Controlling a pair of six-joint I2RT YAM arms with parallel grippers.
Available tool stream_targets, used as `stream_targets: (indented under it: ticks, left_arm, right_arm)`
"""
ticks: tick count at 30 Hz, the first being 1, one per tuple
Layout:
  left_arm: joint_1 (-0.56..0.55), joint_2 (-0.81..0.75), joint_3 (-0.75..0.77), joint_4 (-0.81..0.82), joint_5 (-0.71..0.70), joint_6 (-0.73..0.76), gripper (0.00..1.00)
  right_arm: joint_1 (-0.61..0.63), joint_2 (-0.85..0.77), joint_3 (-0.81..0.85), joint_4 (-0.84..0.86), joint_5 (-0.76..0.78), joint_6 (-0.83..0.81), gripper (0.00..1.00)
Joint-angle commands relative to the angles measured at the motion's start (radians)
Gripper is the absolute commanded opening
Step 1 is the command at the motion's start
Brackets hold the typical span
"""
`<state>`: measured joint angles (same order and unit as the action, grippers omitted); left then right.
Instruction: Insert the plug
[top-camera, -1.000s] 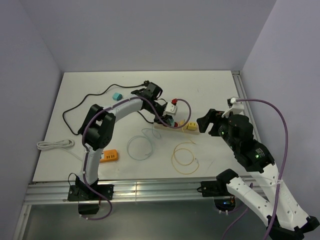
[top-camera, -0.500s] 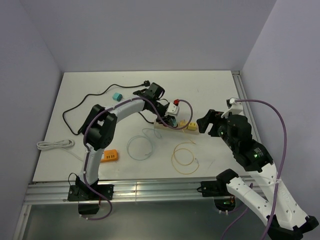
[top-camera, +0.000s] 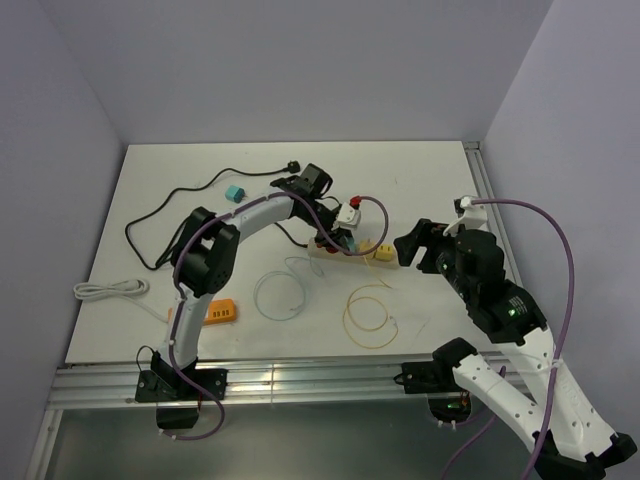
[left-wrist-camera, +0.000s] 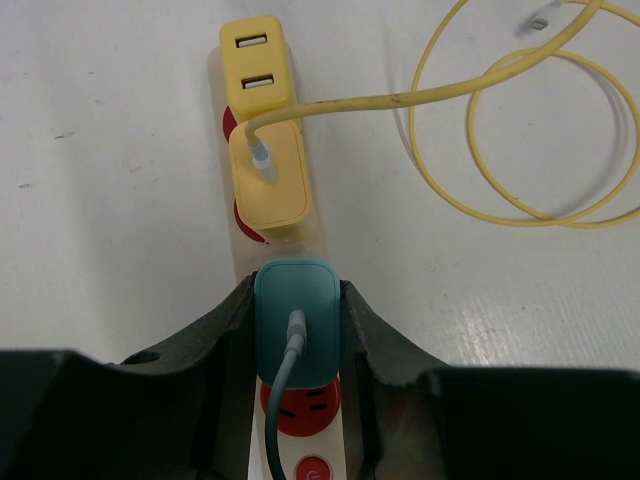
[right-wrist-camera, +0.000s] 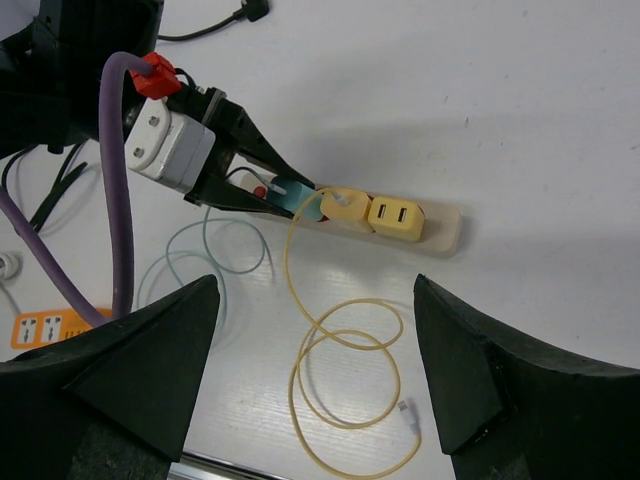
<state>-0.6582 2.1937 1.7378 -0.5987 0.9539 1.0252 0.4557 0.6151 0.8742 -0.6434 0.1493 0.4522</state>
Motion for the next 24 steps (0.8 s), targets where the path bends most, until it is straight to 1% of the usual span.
stream_targets:
  ticks: [1,5,8,10,11,17,21,24]
  left_arm:
    - [-0.012,0.032,0.058,-0.082,0.026,0.041,0.00]
    - [-0.020,0.047,0.084,-0.177,-0.004,0.072,0.00]
    - [-0.021,0.051,0.059,-0.141,-0.069,0.033,0.00]
    - [-0.034,0.061,0.071,-0.142,-0.095,0.013,0.00]
    - [-0.032,0.073,0.080,-0.160,-0.084,0.016,0.00]
    - [-0.038,0.104,0.092,-0.121,-0.078,-0.022,0.00]
    - [-0.040,0.141,0.147,-0.133,-0.081,-0.057,0.00]
    - [-0.046,0.133,0.123,-0.089,-0.089,-0.119,0.00]
  right_arm:
    - [-0.011,-0.014,-0.006,0.033,0.006,0.002,0.85]
    - [-0.011,-0.015,-0.014,0.042,-0.004,0.002,0.85]
    - [-0.011,-0.015,-0.015,0.044,-0.011,0.005,0.85]
    - [-0.012,-0.017,-0.017,0.045,-0.016,0.006,0.85]
    - [-0.014,-0.020,-0.018,0.045,-0.014,0.005,0.85]
    - [-0.015,-0.028,-0.021,0.039,-0.010,0.005,0.85]
    - [-0.014,-0.031,-0.020,0.037,-0.004,0.005,0.85]
    - [-0.017,-0.034,-0.023,0.042,-0.004,0.003,0.85]
